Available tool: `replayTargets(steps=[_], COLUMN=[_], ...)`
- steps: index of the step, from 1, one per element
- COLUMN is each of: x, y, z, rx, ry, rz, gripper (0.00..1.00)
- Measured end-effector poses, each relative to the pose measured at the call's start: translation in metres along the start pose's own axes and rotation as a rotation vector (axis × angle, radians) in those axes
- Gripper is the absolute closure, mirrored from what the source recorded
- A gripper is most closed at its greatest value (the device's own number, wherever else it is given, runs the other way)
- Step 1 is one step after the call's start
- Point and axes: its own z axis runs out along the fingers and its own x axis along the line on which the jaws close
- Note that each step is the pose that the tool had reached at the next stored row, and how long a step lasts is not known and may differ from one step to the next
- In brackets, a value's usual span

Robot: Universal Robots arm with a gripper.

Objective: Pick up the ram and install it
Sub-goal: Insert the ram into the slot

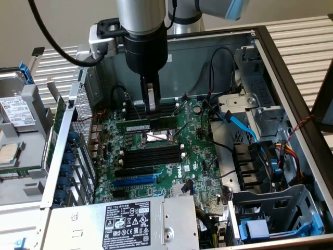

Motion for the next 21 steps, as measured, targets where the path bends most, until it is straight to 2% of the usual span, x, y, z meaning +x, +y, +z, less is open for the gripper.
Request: replayTargets(steps=[8, 12, 21], x=[0.003, 0.003, 0.003], y=[-0.0004, -0.0005, -0.0004], z=[0.0082, 0.0112, 0.0118], rx=[-0.0002, -0.0002, -0.0002], ry=[0.0043, 0.0109, 0.0120], rz=[0.000, 0.000, 0.000], gripper=[0.86, 0.86, 0.86])
